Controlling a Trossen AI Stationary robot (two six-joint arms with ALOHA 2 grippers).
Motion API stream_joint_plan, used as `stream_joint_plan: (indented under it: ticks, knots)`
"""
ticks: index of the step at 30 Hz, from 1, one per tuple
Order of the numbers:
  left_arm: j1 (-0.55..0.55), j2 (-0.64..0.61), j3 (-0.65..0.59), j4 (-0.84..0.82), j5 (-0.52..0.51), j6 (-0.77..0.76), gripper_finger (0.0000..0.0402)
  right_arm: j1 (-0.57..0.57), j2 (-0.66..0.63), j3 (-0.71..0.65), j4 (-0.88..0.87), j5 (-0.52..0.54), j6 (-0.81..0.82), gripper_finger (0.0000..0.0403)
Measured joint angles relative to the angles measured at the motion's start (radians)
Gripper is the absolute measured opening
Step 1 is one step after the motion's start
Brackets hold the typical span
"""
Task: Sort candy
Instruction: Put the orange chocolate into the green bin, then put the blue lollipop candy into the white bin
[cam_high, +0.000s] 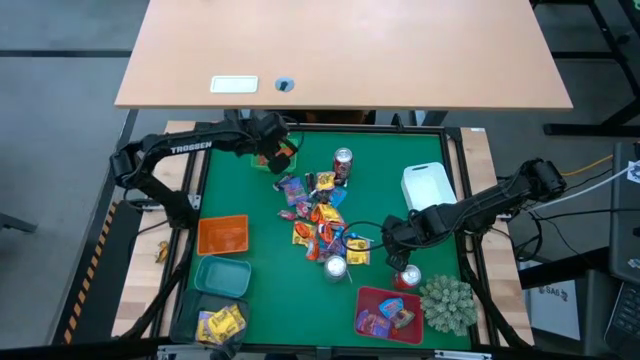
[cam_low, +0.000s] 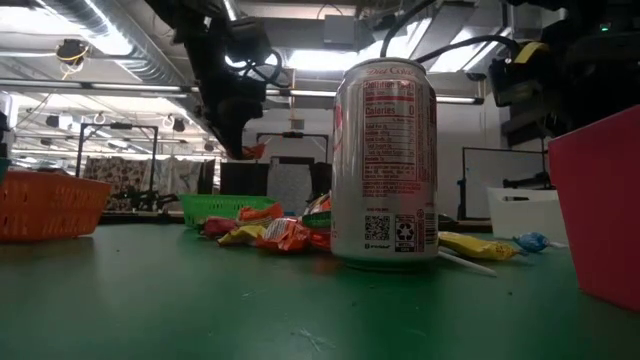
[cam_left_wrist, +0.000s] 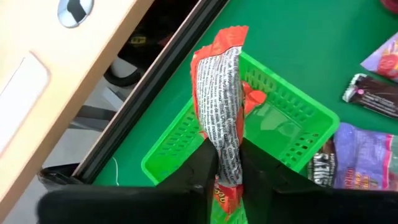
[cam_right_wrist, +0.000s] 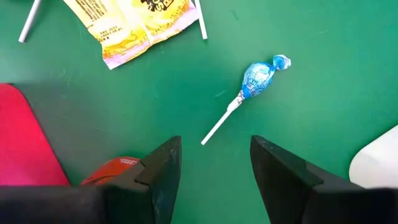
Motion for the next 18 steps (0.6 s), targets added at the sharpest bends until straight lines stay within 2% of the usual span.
stream_joint_plan:
  ticks: [9, 18]
  knots:
    - [0.005, 0.000, 0.000, 0.002, 0.000, -0.001, 0.0130, 0.000, 0.041, 0.000, 0.014, 0.044, -0.001, 0.0191]
    - [0.001, 0.000, 0.000, 0.003, 0.000, -0.003, 0.0154, 0.000, 0.144, 0.000, 0.049, 0.042, -0.001, 0.0191]
